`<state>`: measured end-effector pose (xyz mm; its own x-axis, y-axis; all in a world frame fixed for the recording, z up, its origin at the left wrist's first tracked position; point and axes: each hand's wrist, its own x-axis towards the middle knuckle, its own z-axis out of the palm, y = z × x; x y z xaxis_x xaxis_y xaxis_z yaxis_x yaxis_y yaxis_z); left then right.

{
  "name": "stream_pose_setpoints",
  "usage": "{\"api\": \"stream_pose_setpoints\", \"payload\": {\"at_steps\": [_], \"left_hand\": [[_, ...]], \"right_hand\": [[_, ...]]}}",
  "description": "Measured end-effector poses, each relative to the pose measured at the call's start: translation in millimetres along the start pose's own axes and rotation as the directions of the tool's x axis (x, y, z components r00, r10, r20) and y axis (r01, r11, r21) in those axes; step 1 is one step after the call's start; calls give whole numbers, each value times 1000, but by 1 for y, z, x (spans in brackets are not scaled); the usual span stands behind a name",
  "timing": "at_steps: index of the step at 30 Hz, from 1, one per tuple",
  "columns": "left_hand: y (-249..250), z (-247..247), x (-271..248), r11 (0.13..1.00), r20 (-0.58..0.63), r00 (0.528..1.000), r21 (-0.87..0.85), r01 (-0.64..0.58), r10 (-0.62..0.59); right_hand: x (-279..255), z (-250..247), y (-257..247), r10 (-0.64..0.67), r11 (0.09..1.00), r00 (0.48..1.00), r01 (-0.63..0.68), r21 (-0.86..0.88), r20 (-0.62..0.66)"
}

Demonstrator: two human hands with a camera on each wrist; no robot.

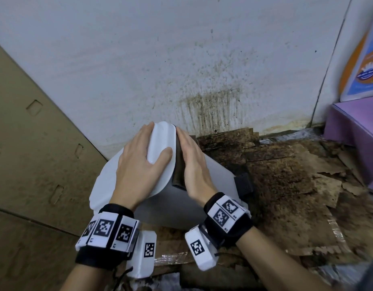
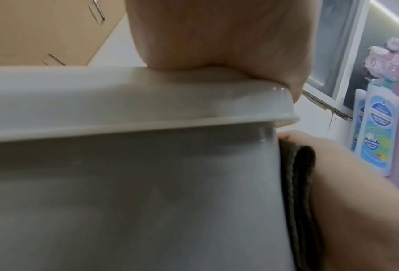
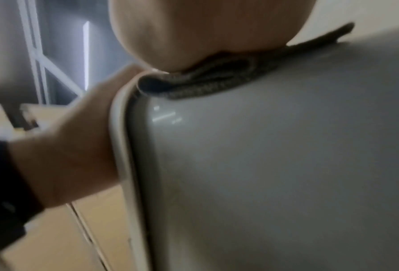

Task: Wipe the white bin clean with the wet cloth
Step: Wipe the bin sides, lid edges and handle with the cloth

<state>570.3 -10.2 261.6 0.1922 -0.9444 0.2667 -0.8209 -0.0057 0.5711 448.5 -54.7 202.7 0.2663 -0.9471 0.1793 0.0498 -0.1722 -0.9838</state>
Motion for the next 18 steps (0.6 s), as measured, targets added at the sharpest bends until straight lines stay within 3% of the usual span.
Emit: {"api": "stream_pose_setpoints", "payload": {"at_steps": [2, 6, 8, 13, 18], "left_hand": [[1, 1, 0, 1000, 2, 1000, -2, 3, -3], [2, 2, 0, 1000, -1, 1000, -14, 7, -7], [0, 0, 1, 1000, -2, 1000, -21, 13, -13], [-5, -4, 1, 999, -5, 999, -42, 33, -34], [2, -1, 0, 999, -2, 999, -24, 35, -35]], "right_hand": [[-5, -5, 5, -80, 979, 997, 81, -188, 15], [-13, -18, 27, -96, 957, 995, 98, -273, 21], [-21, -30, 50, -31, 951, 999, 21, -310, -26], [-43, -65, 86, 184, 957, 975, -206, -202, -124], [-41, -71, 81, 248, 943, 961, -268, -196, -120]]}}
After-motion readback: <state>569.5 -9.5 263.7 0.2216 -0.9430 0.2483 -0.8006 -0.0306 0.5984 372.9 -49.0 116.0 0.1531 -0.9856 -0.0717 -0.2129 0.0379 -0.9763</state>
